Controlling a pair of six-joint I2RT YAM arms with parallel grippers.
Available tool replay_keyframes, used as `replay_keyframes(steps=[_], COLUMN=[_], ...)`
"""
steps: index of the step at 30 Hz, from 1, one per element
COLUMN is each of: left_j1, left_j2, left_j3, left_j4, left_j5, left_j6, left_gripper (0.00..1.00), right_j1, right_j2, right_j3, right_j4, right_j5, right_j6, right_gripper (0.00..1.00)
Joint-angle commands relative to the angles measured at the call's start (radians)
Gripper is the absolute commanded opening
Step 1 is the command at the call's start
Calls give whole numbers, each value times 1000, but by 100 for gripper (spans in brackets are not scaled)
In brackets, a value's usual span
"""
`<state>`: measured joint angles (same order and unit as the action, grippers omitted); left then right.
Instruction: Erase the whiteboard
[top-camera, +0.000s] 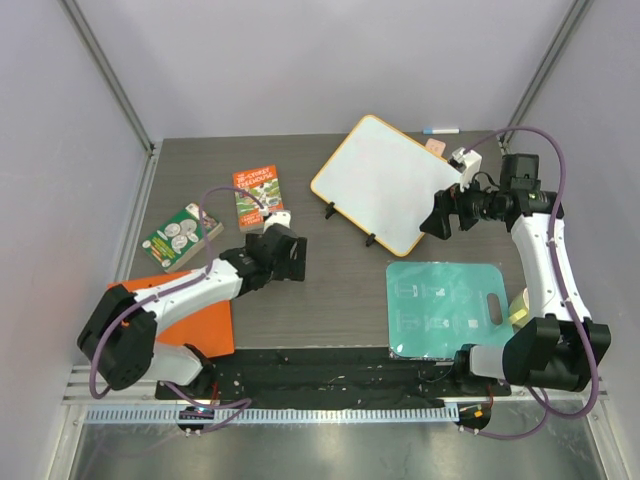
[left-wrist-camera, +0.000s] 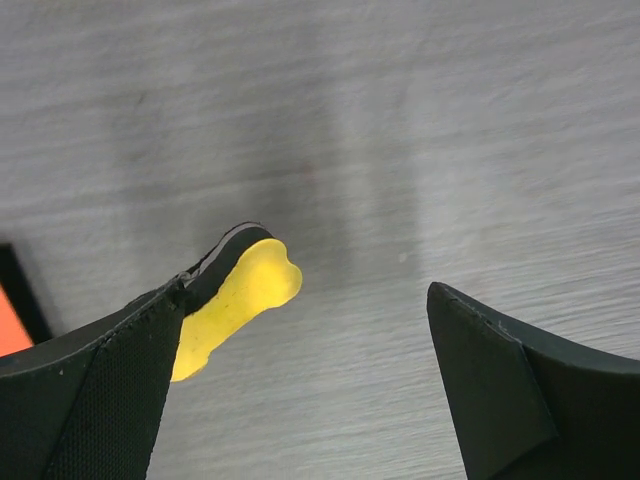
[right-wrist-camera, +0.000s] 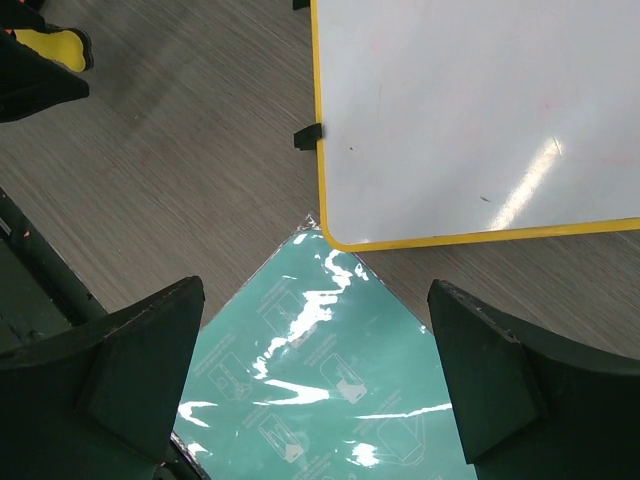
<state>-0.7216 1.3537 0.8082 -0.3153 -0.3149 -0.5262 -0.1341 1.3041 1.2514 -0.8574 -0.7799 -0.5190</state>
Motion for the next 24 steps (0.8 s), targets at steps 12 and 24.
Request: replay_keyframes(steps=[12,24], left_j1=[-111,-151], left_j2=[-34,30], left_j3=[-102,-115], left_j4=[56,255], left_j5=[-18,83], left_j6=[-106,-149], left_gripper=[100,100], right_j1=[8,24], right_j2=[-29,-26], right_j3=[-15,-35], right_j4=[6,-2], right_j5=[-41,-70], right_j6=[20,13], right_gripper=[100,100])
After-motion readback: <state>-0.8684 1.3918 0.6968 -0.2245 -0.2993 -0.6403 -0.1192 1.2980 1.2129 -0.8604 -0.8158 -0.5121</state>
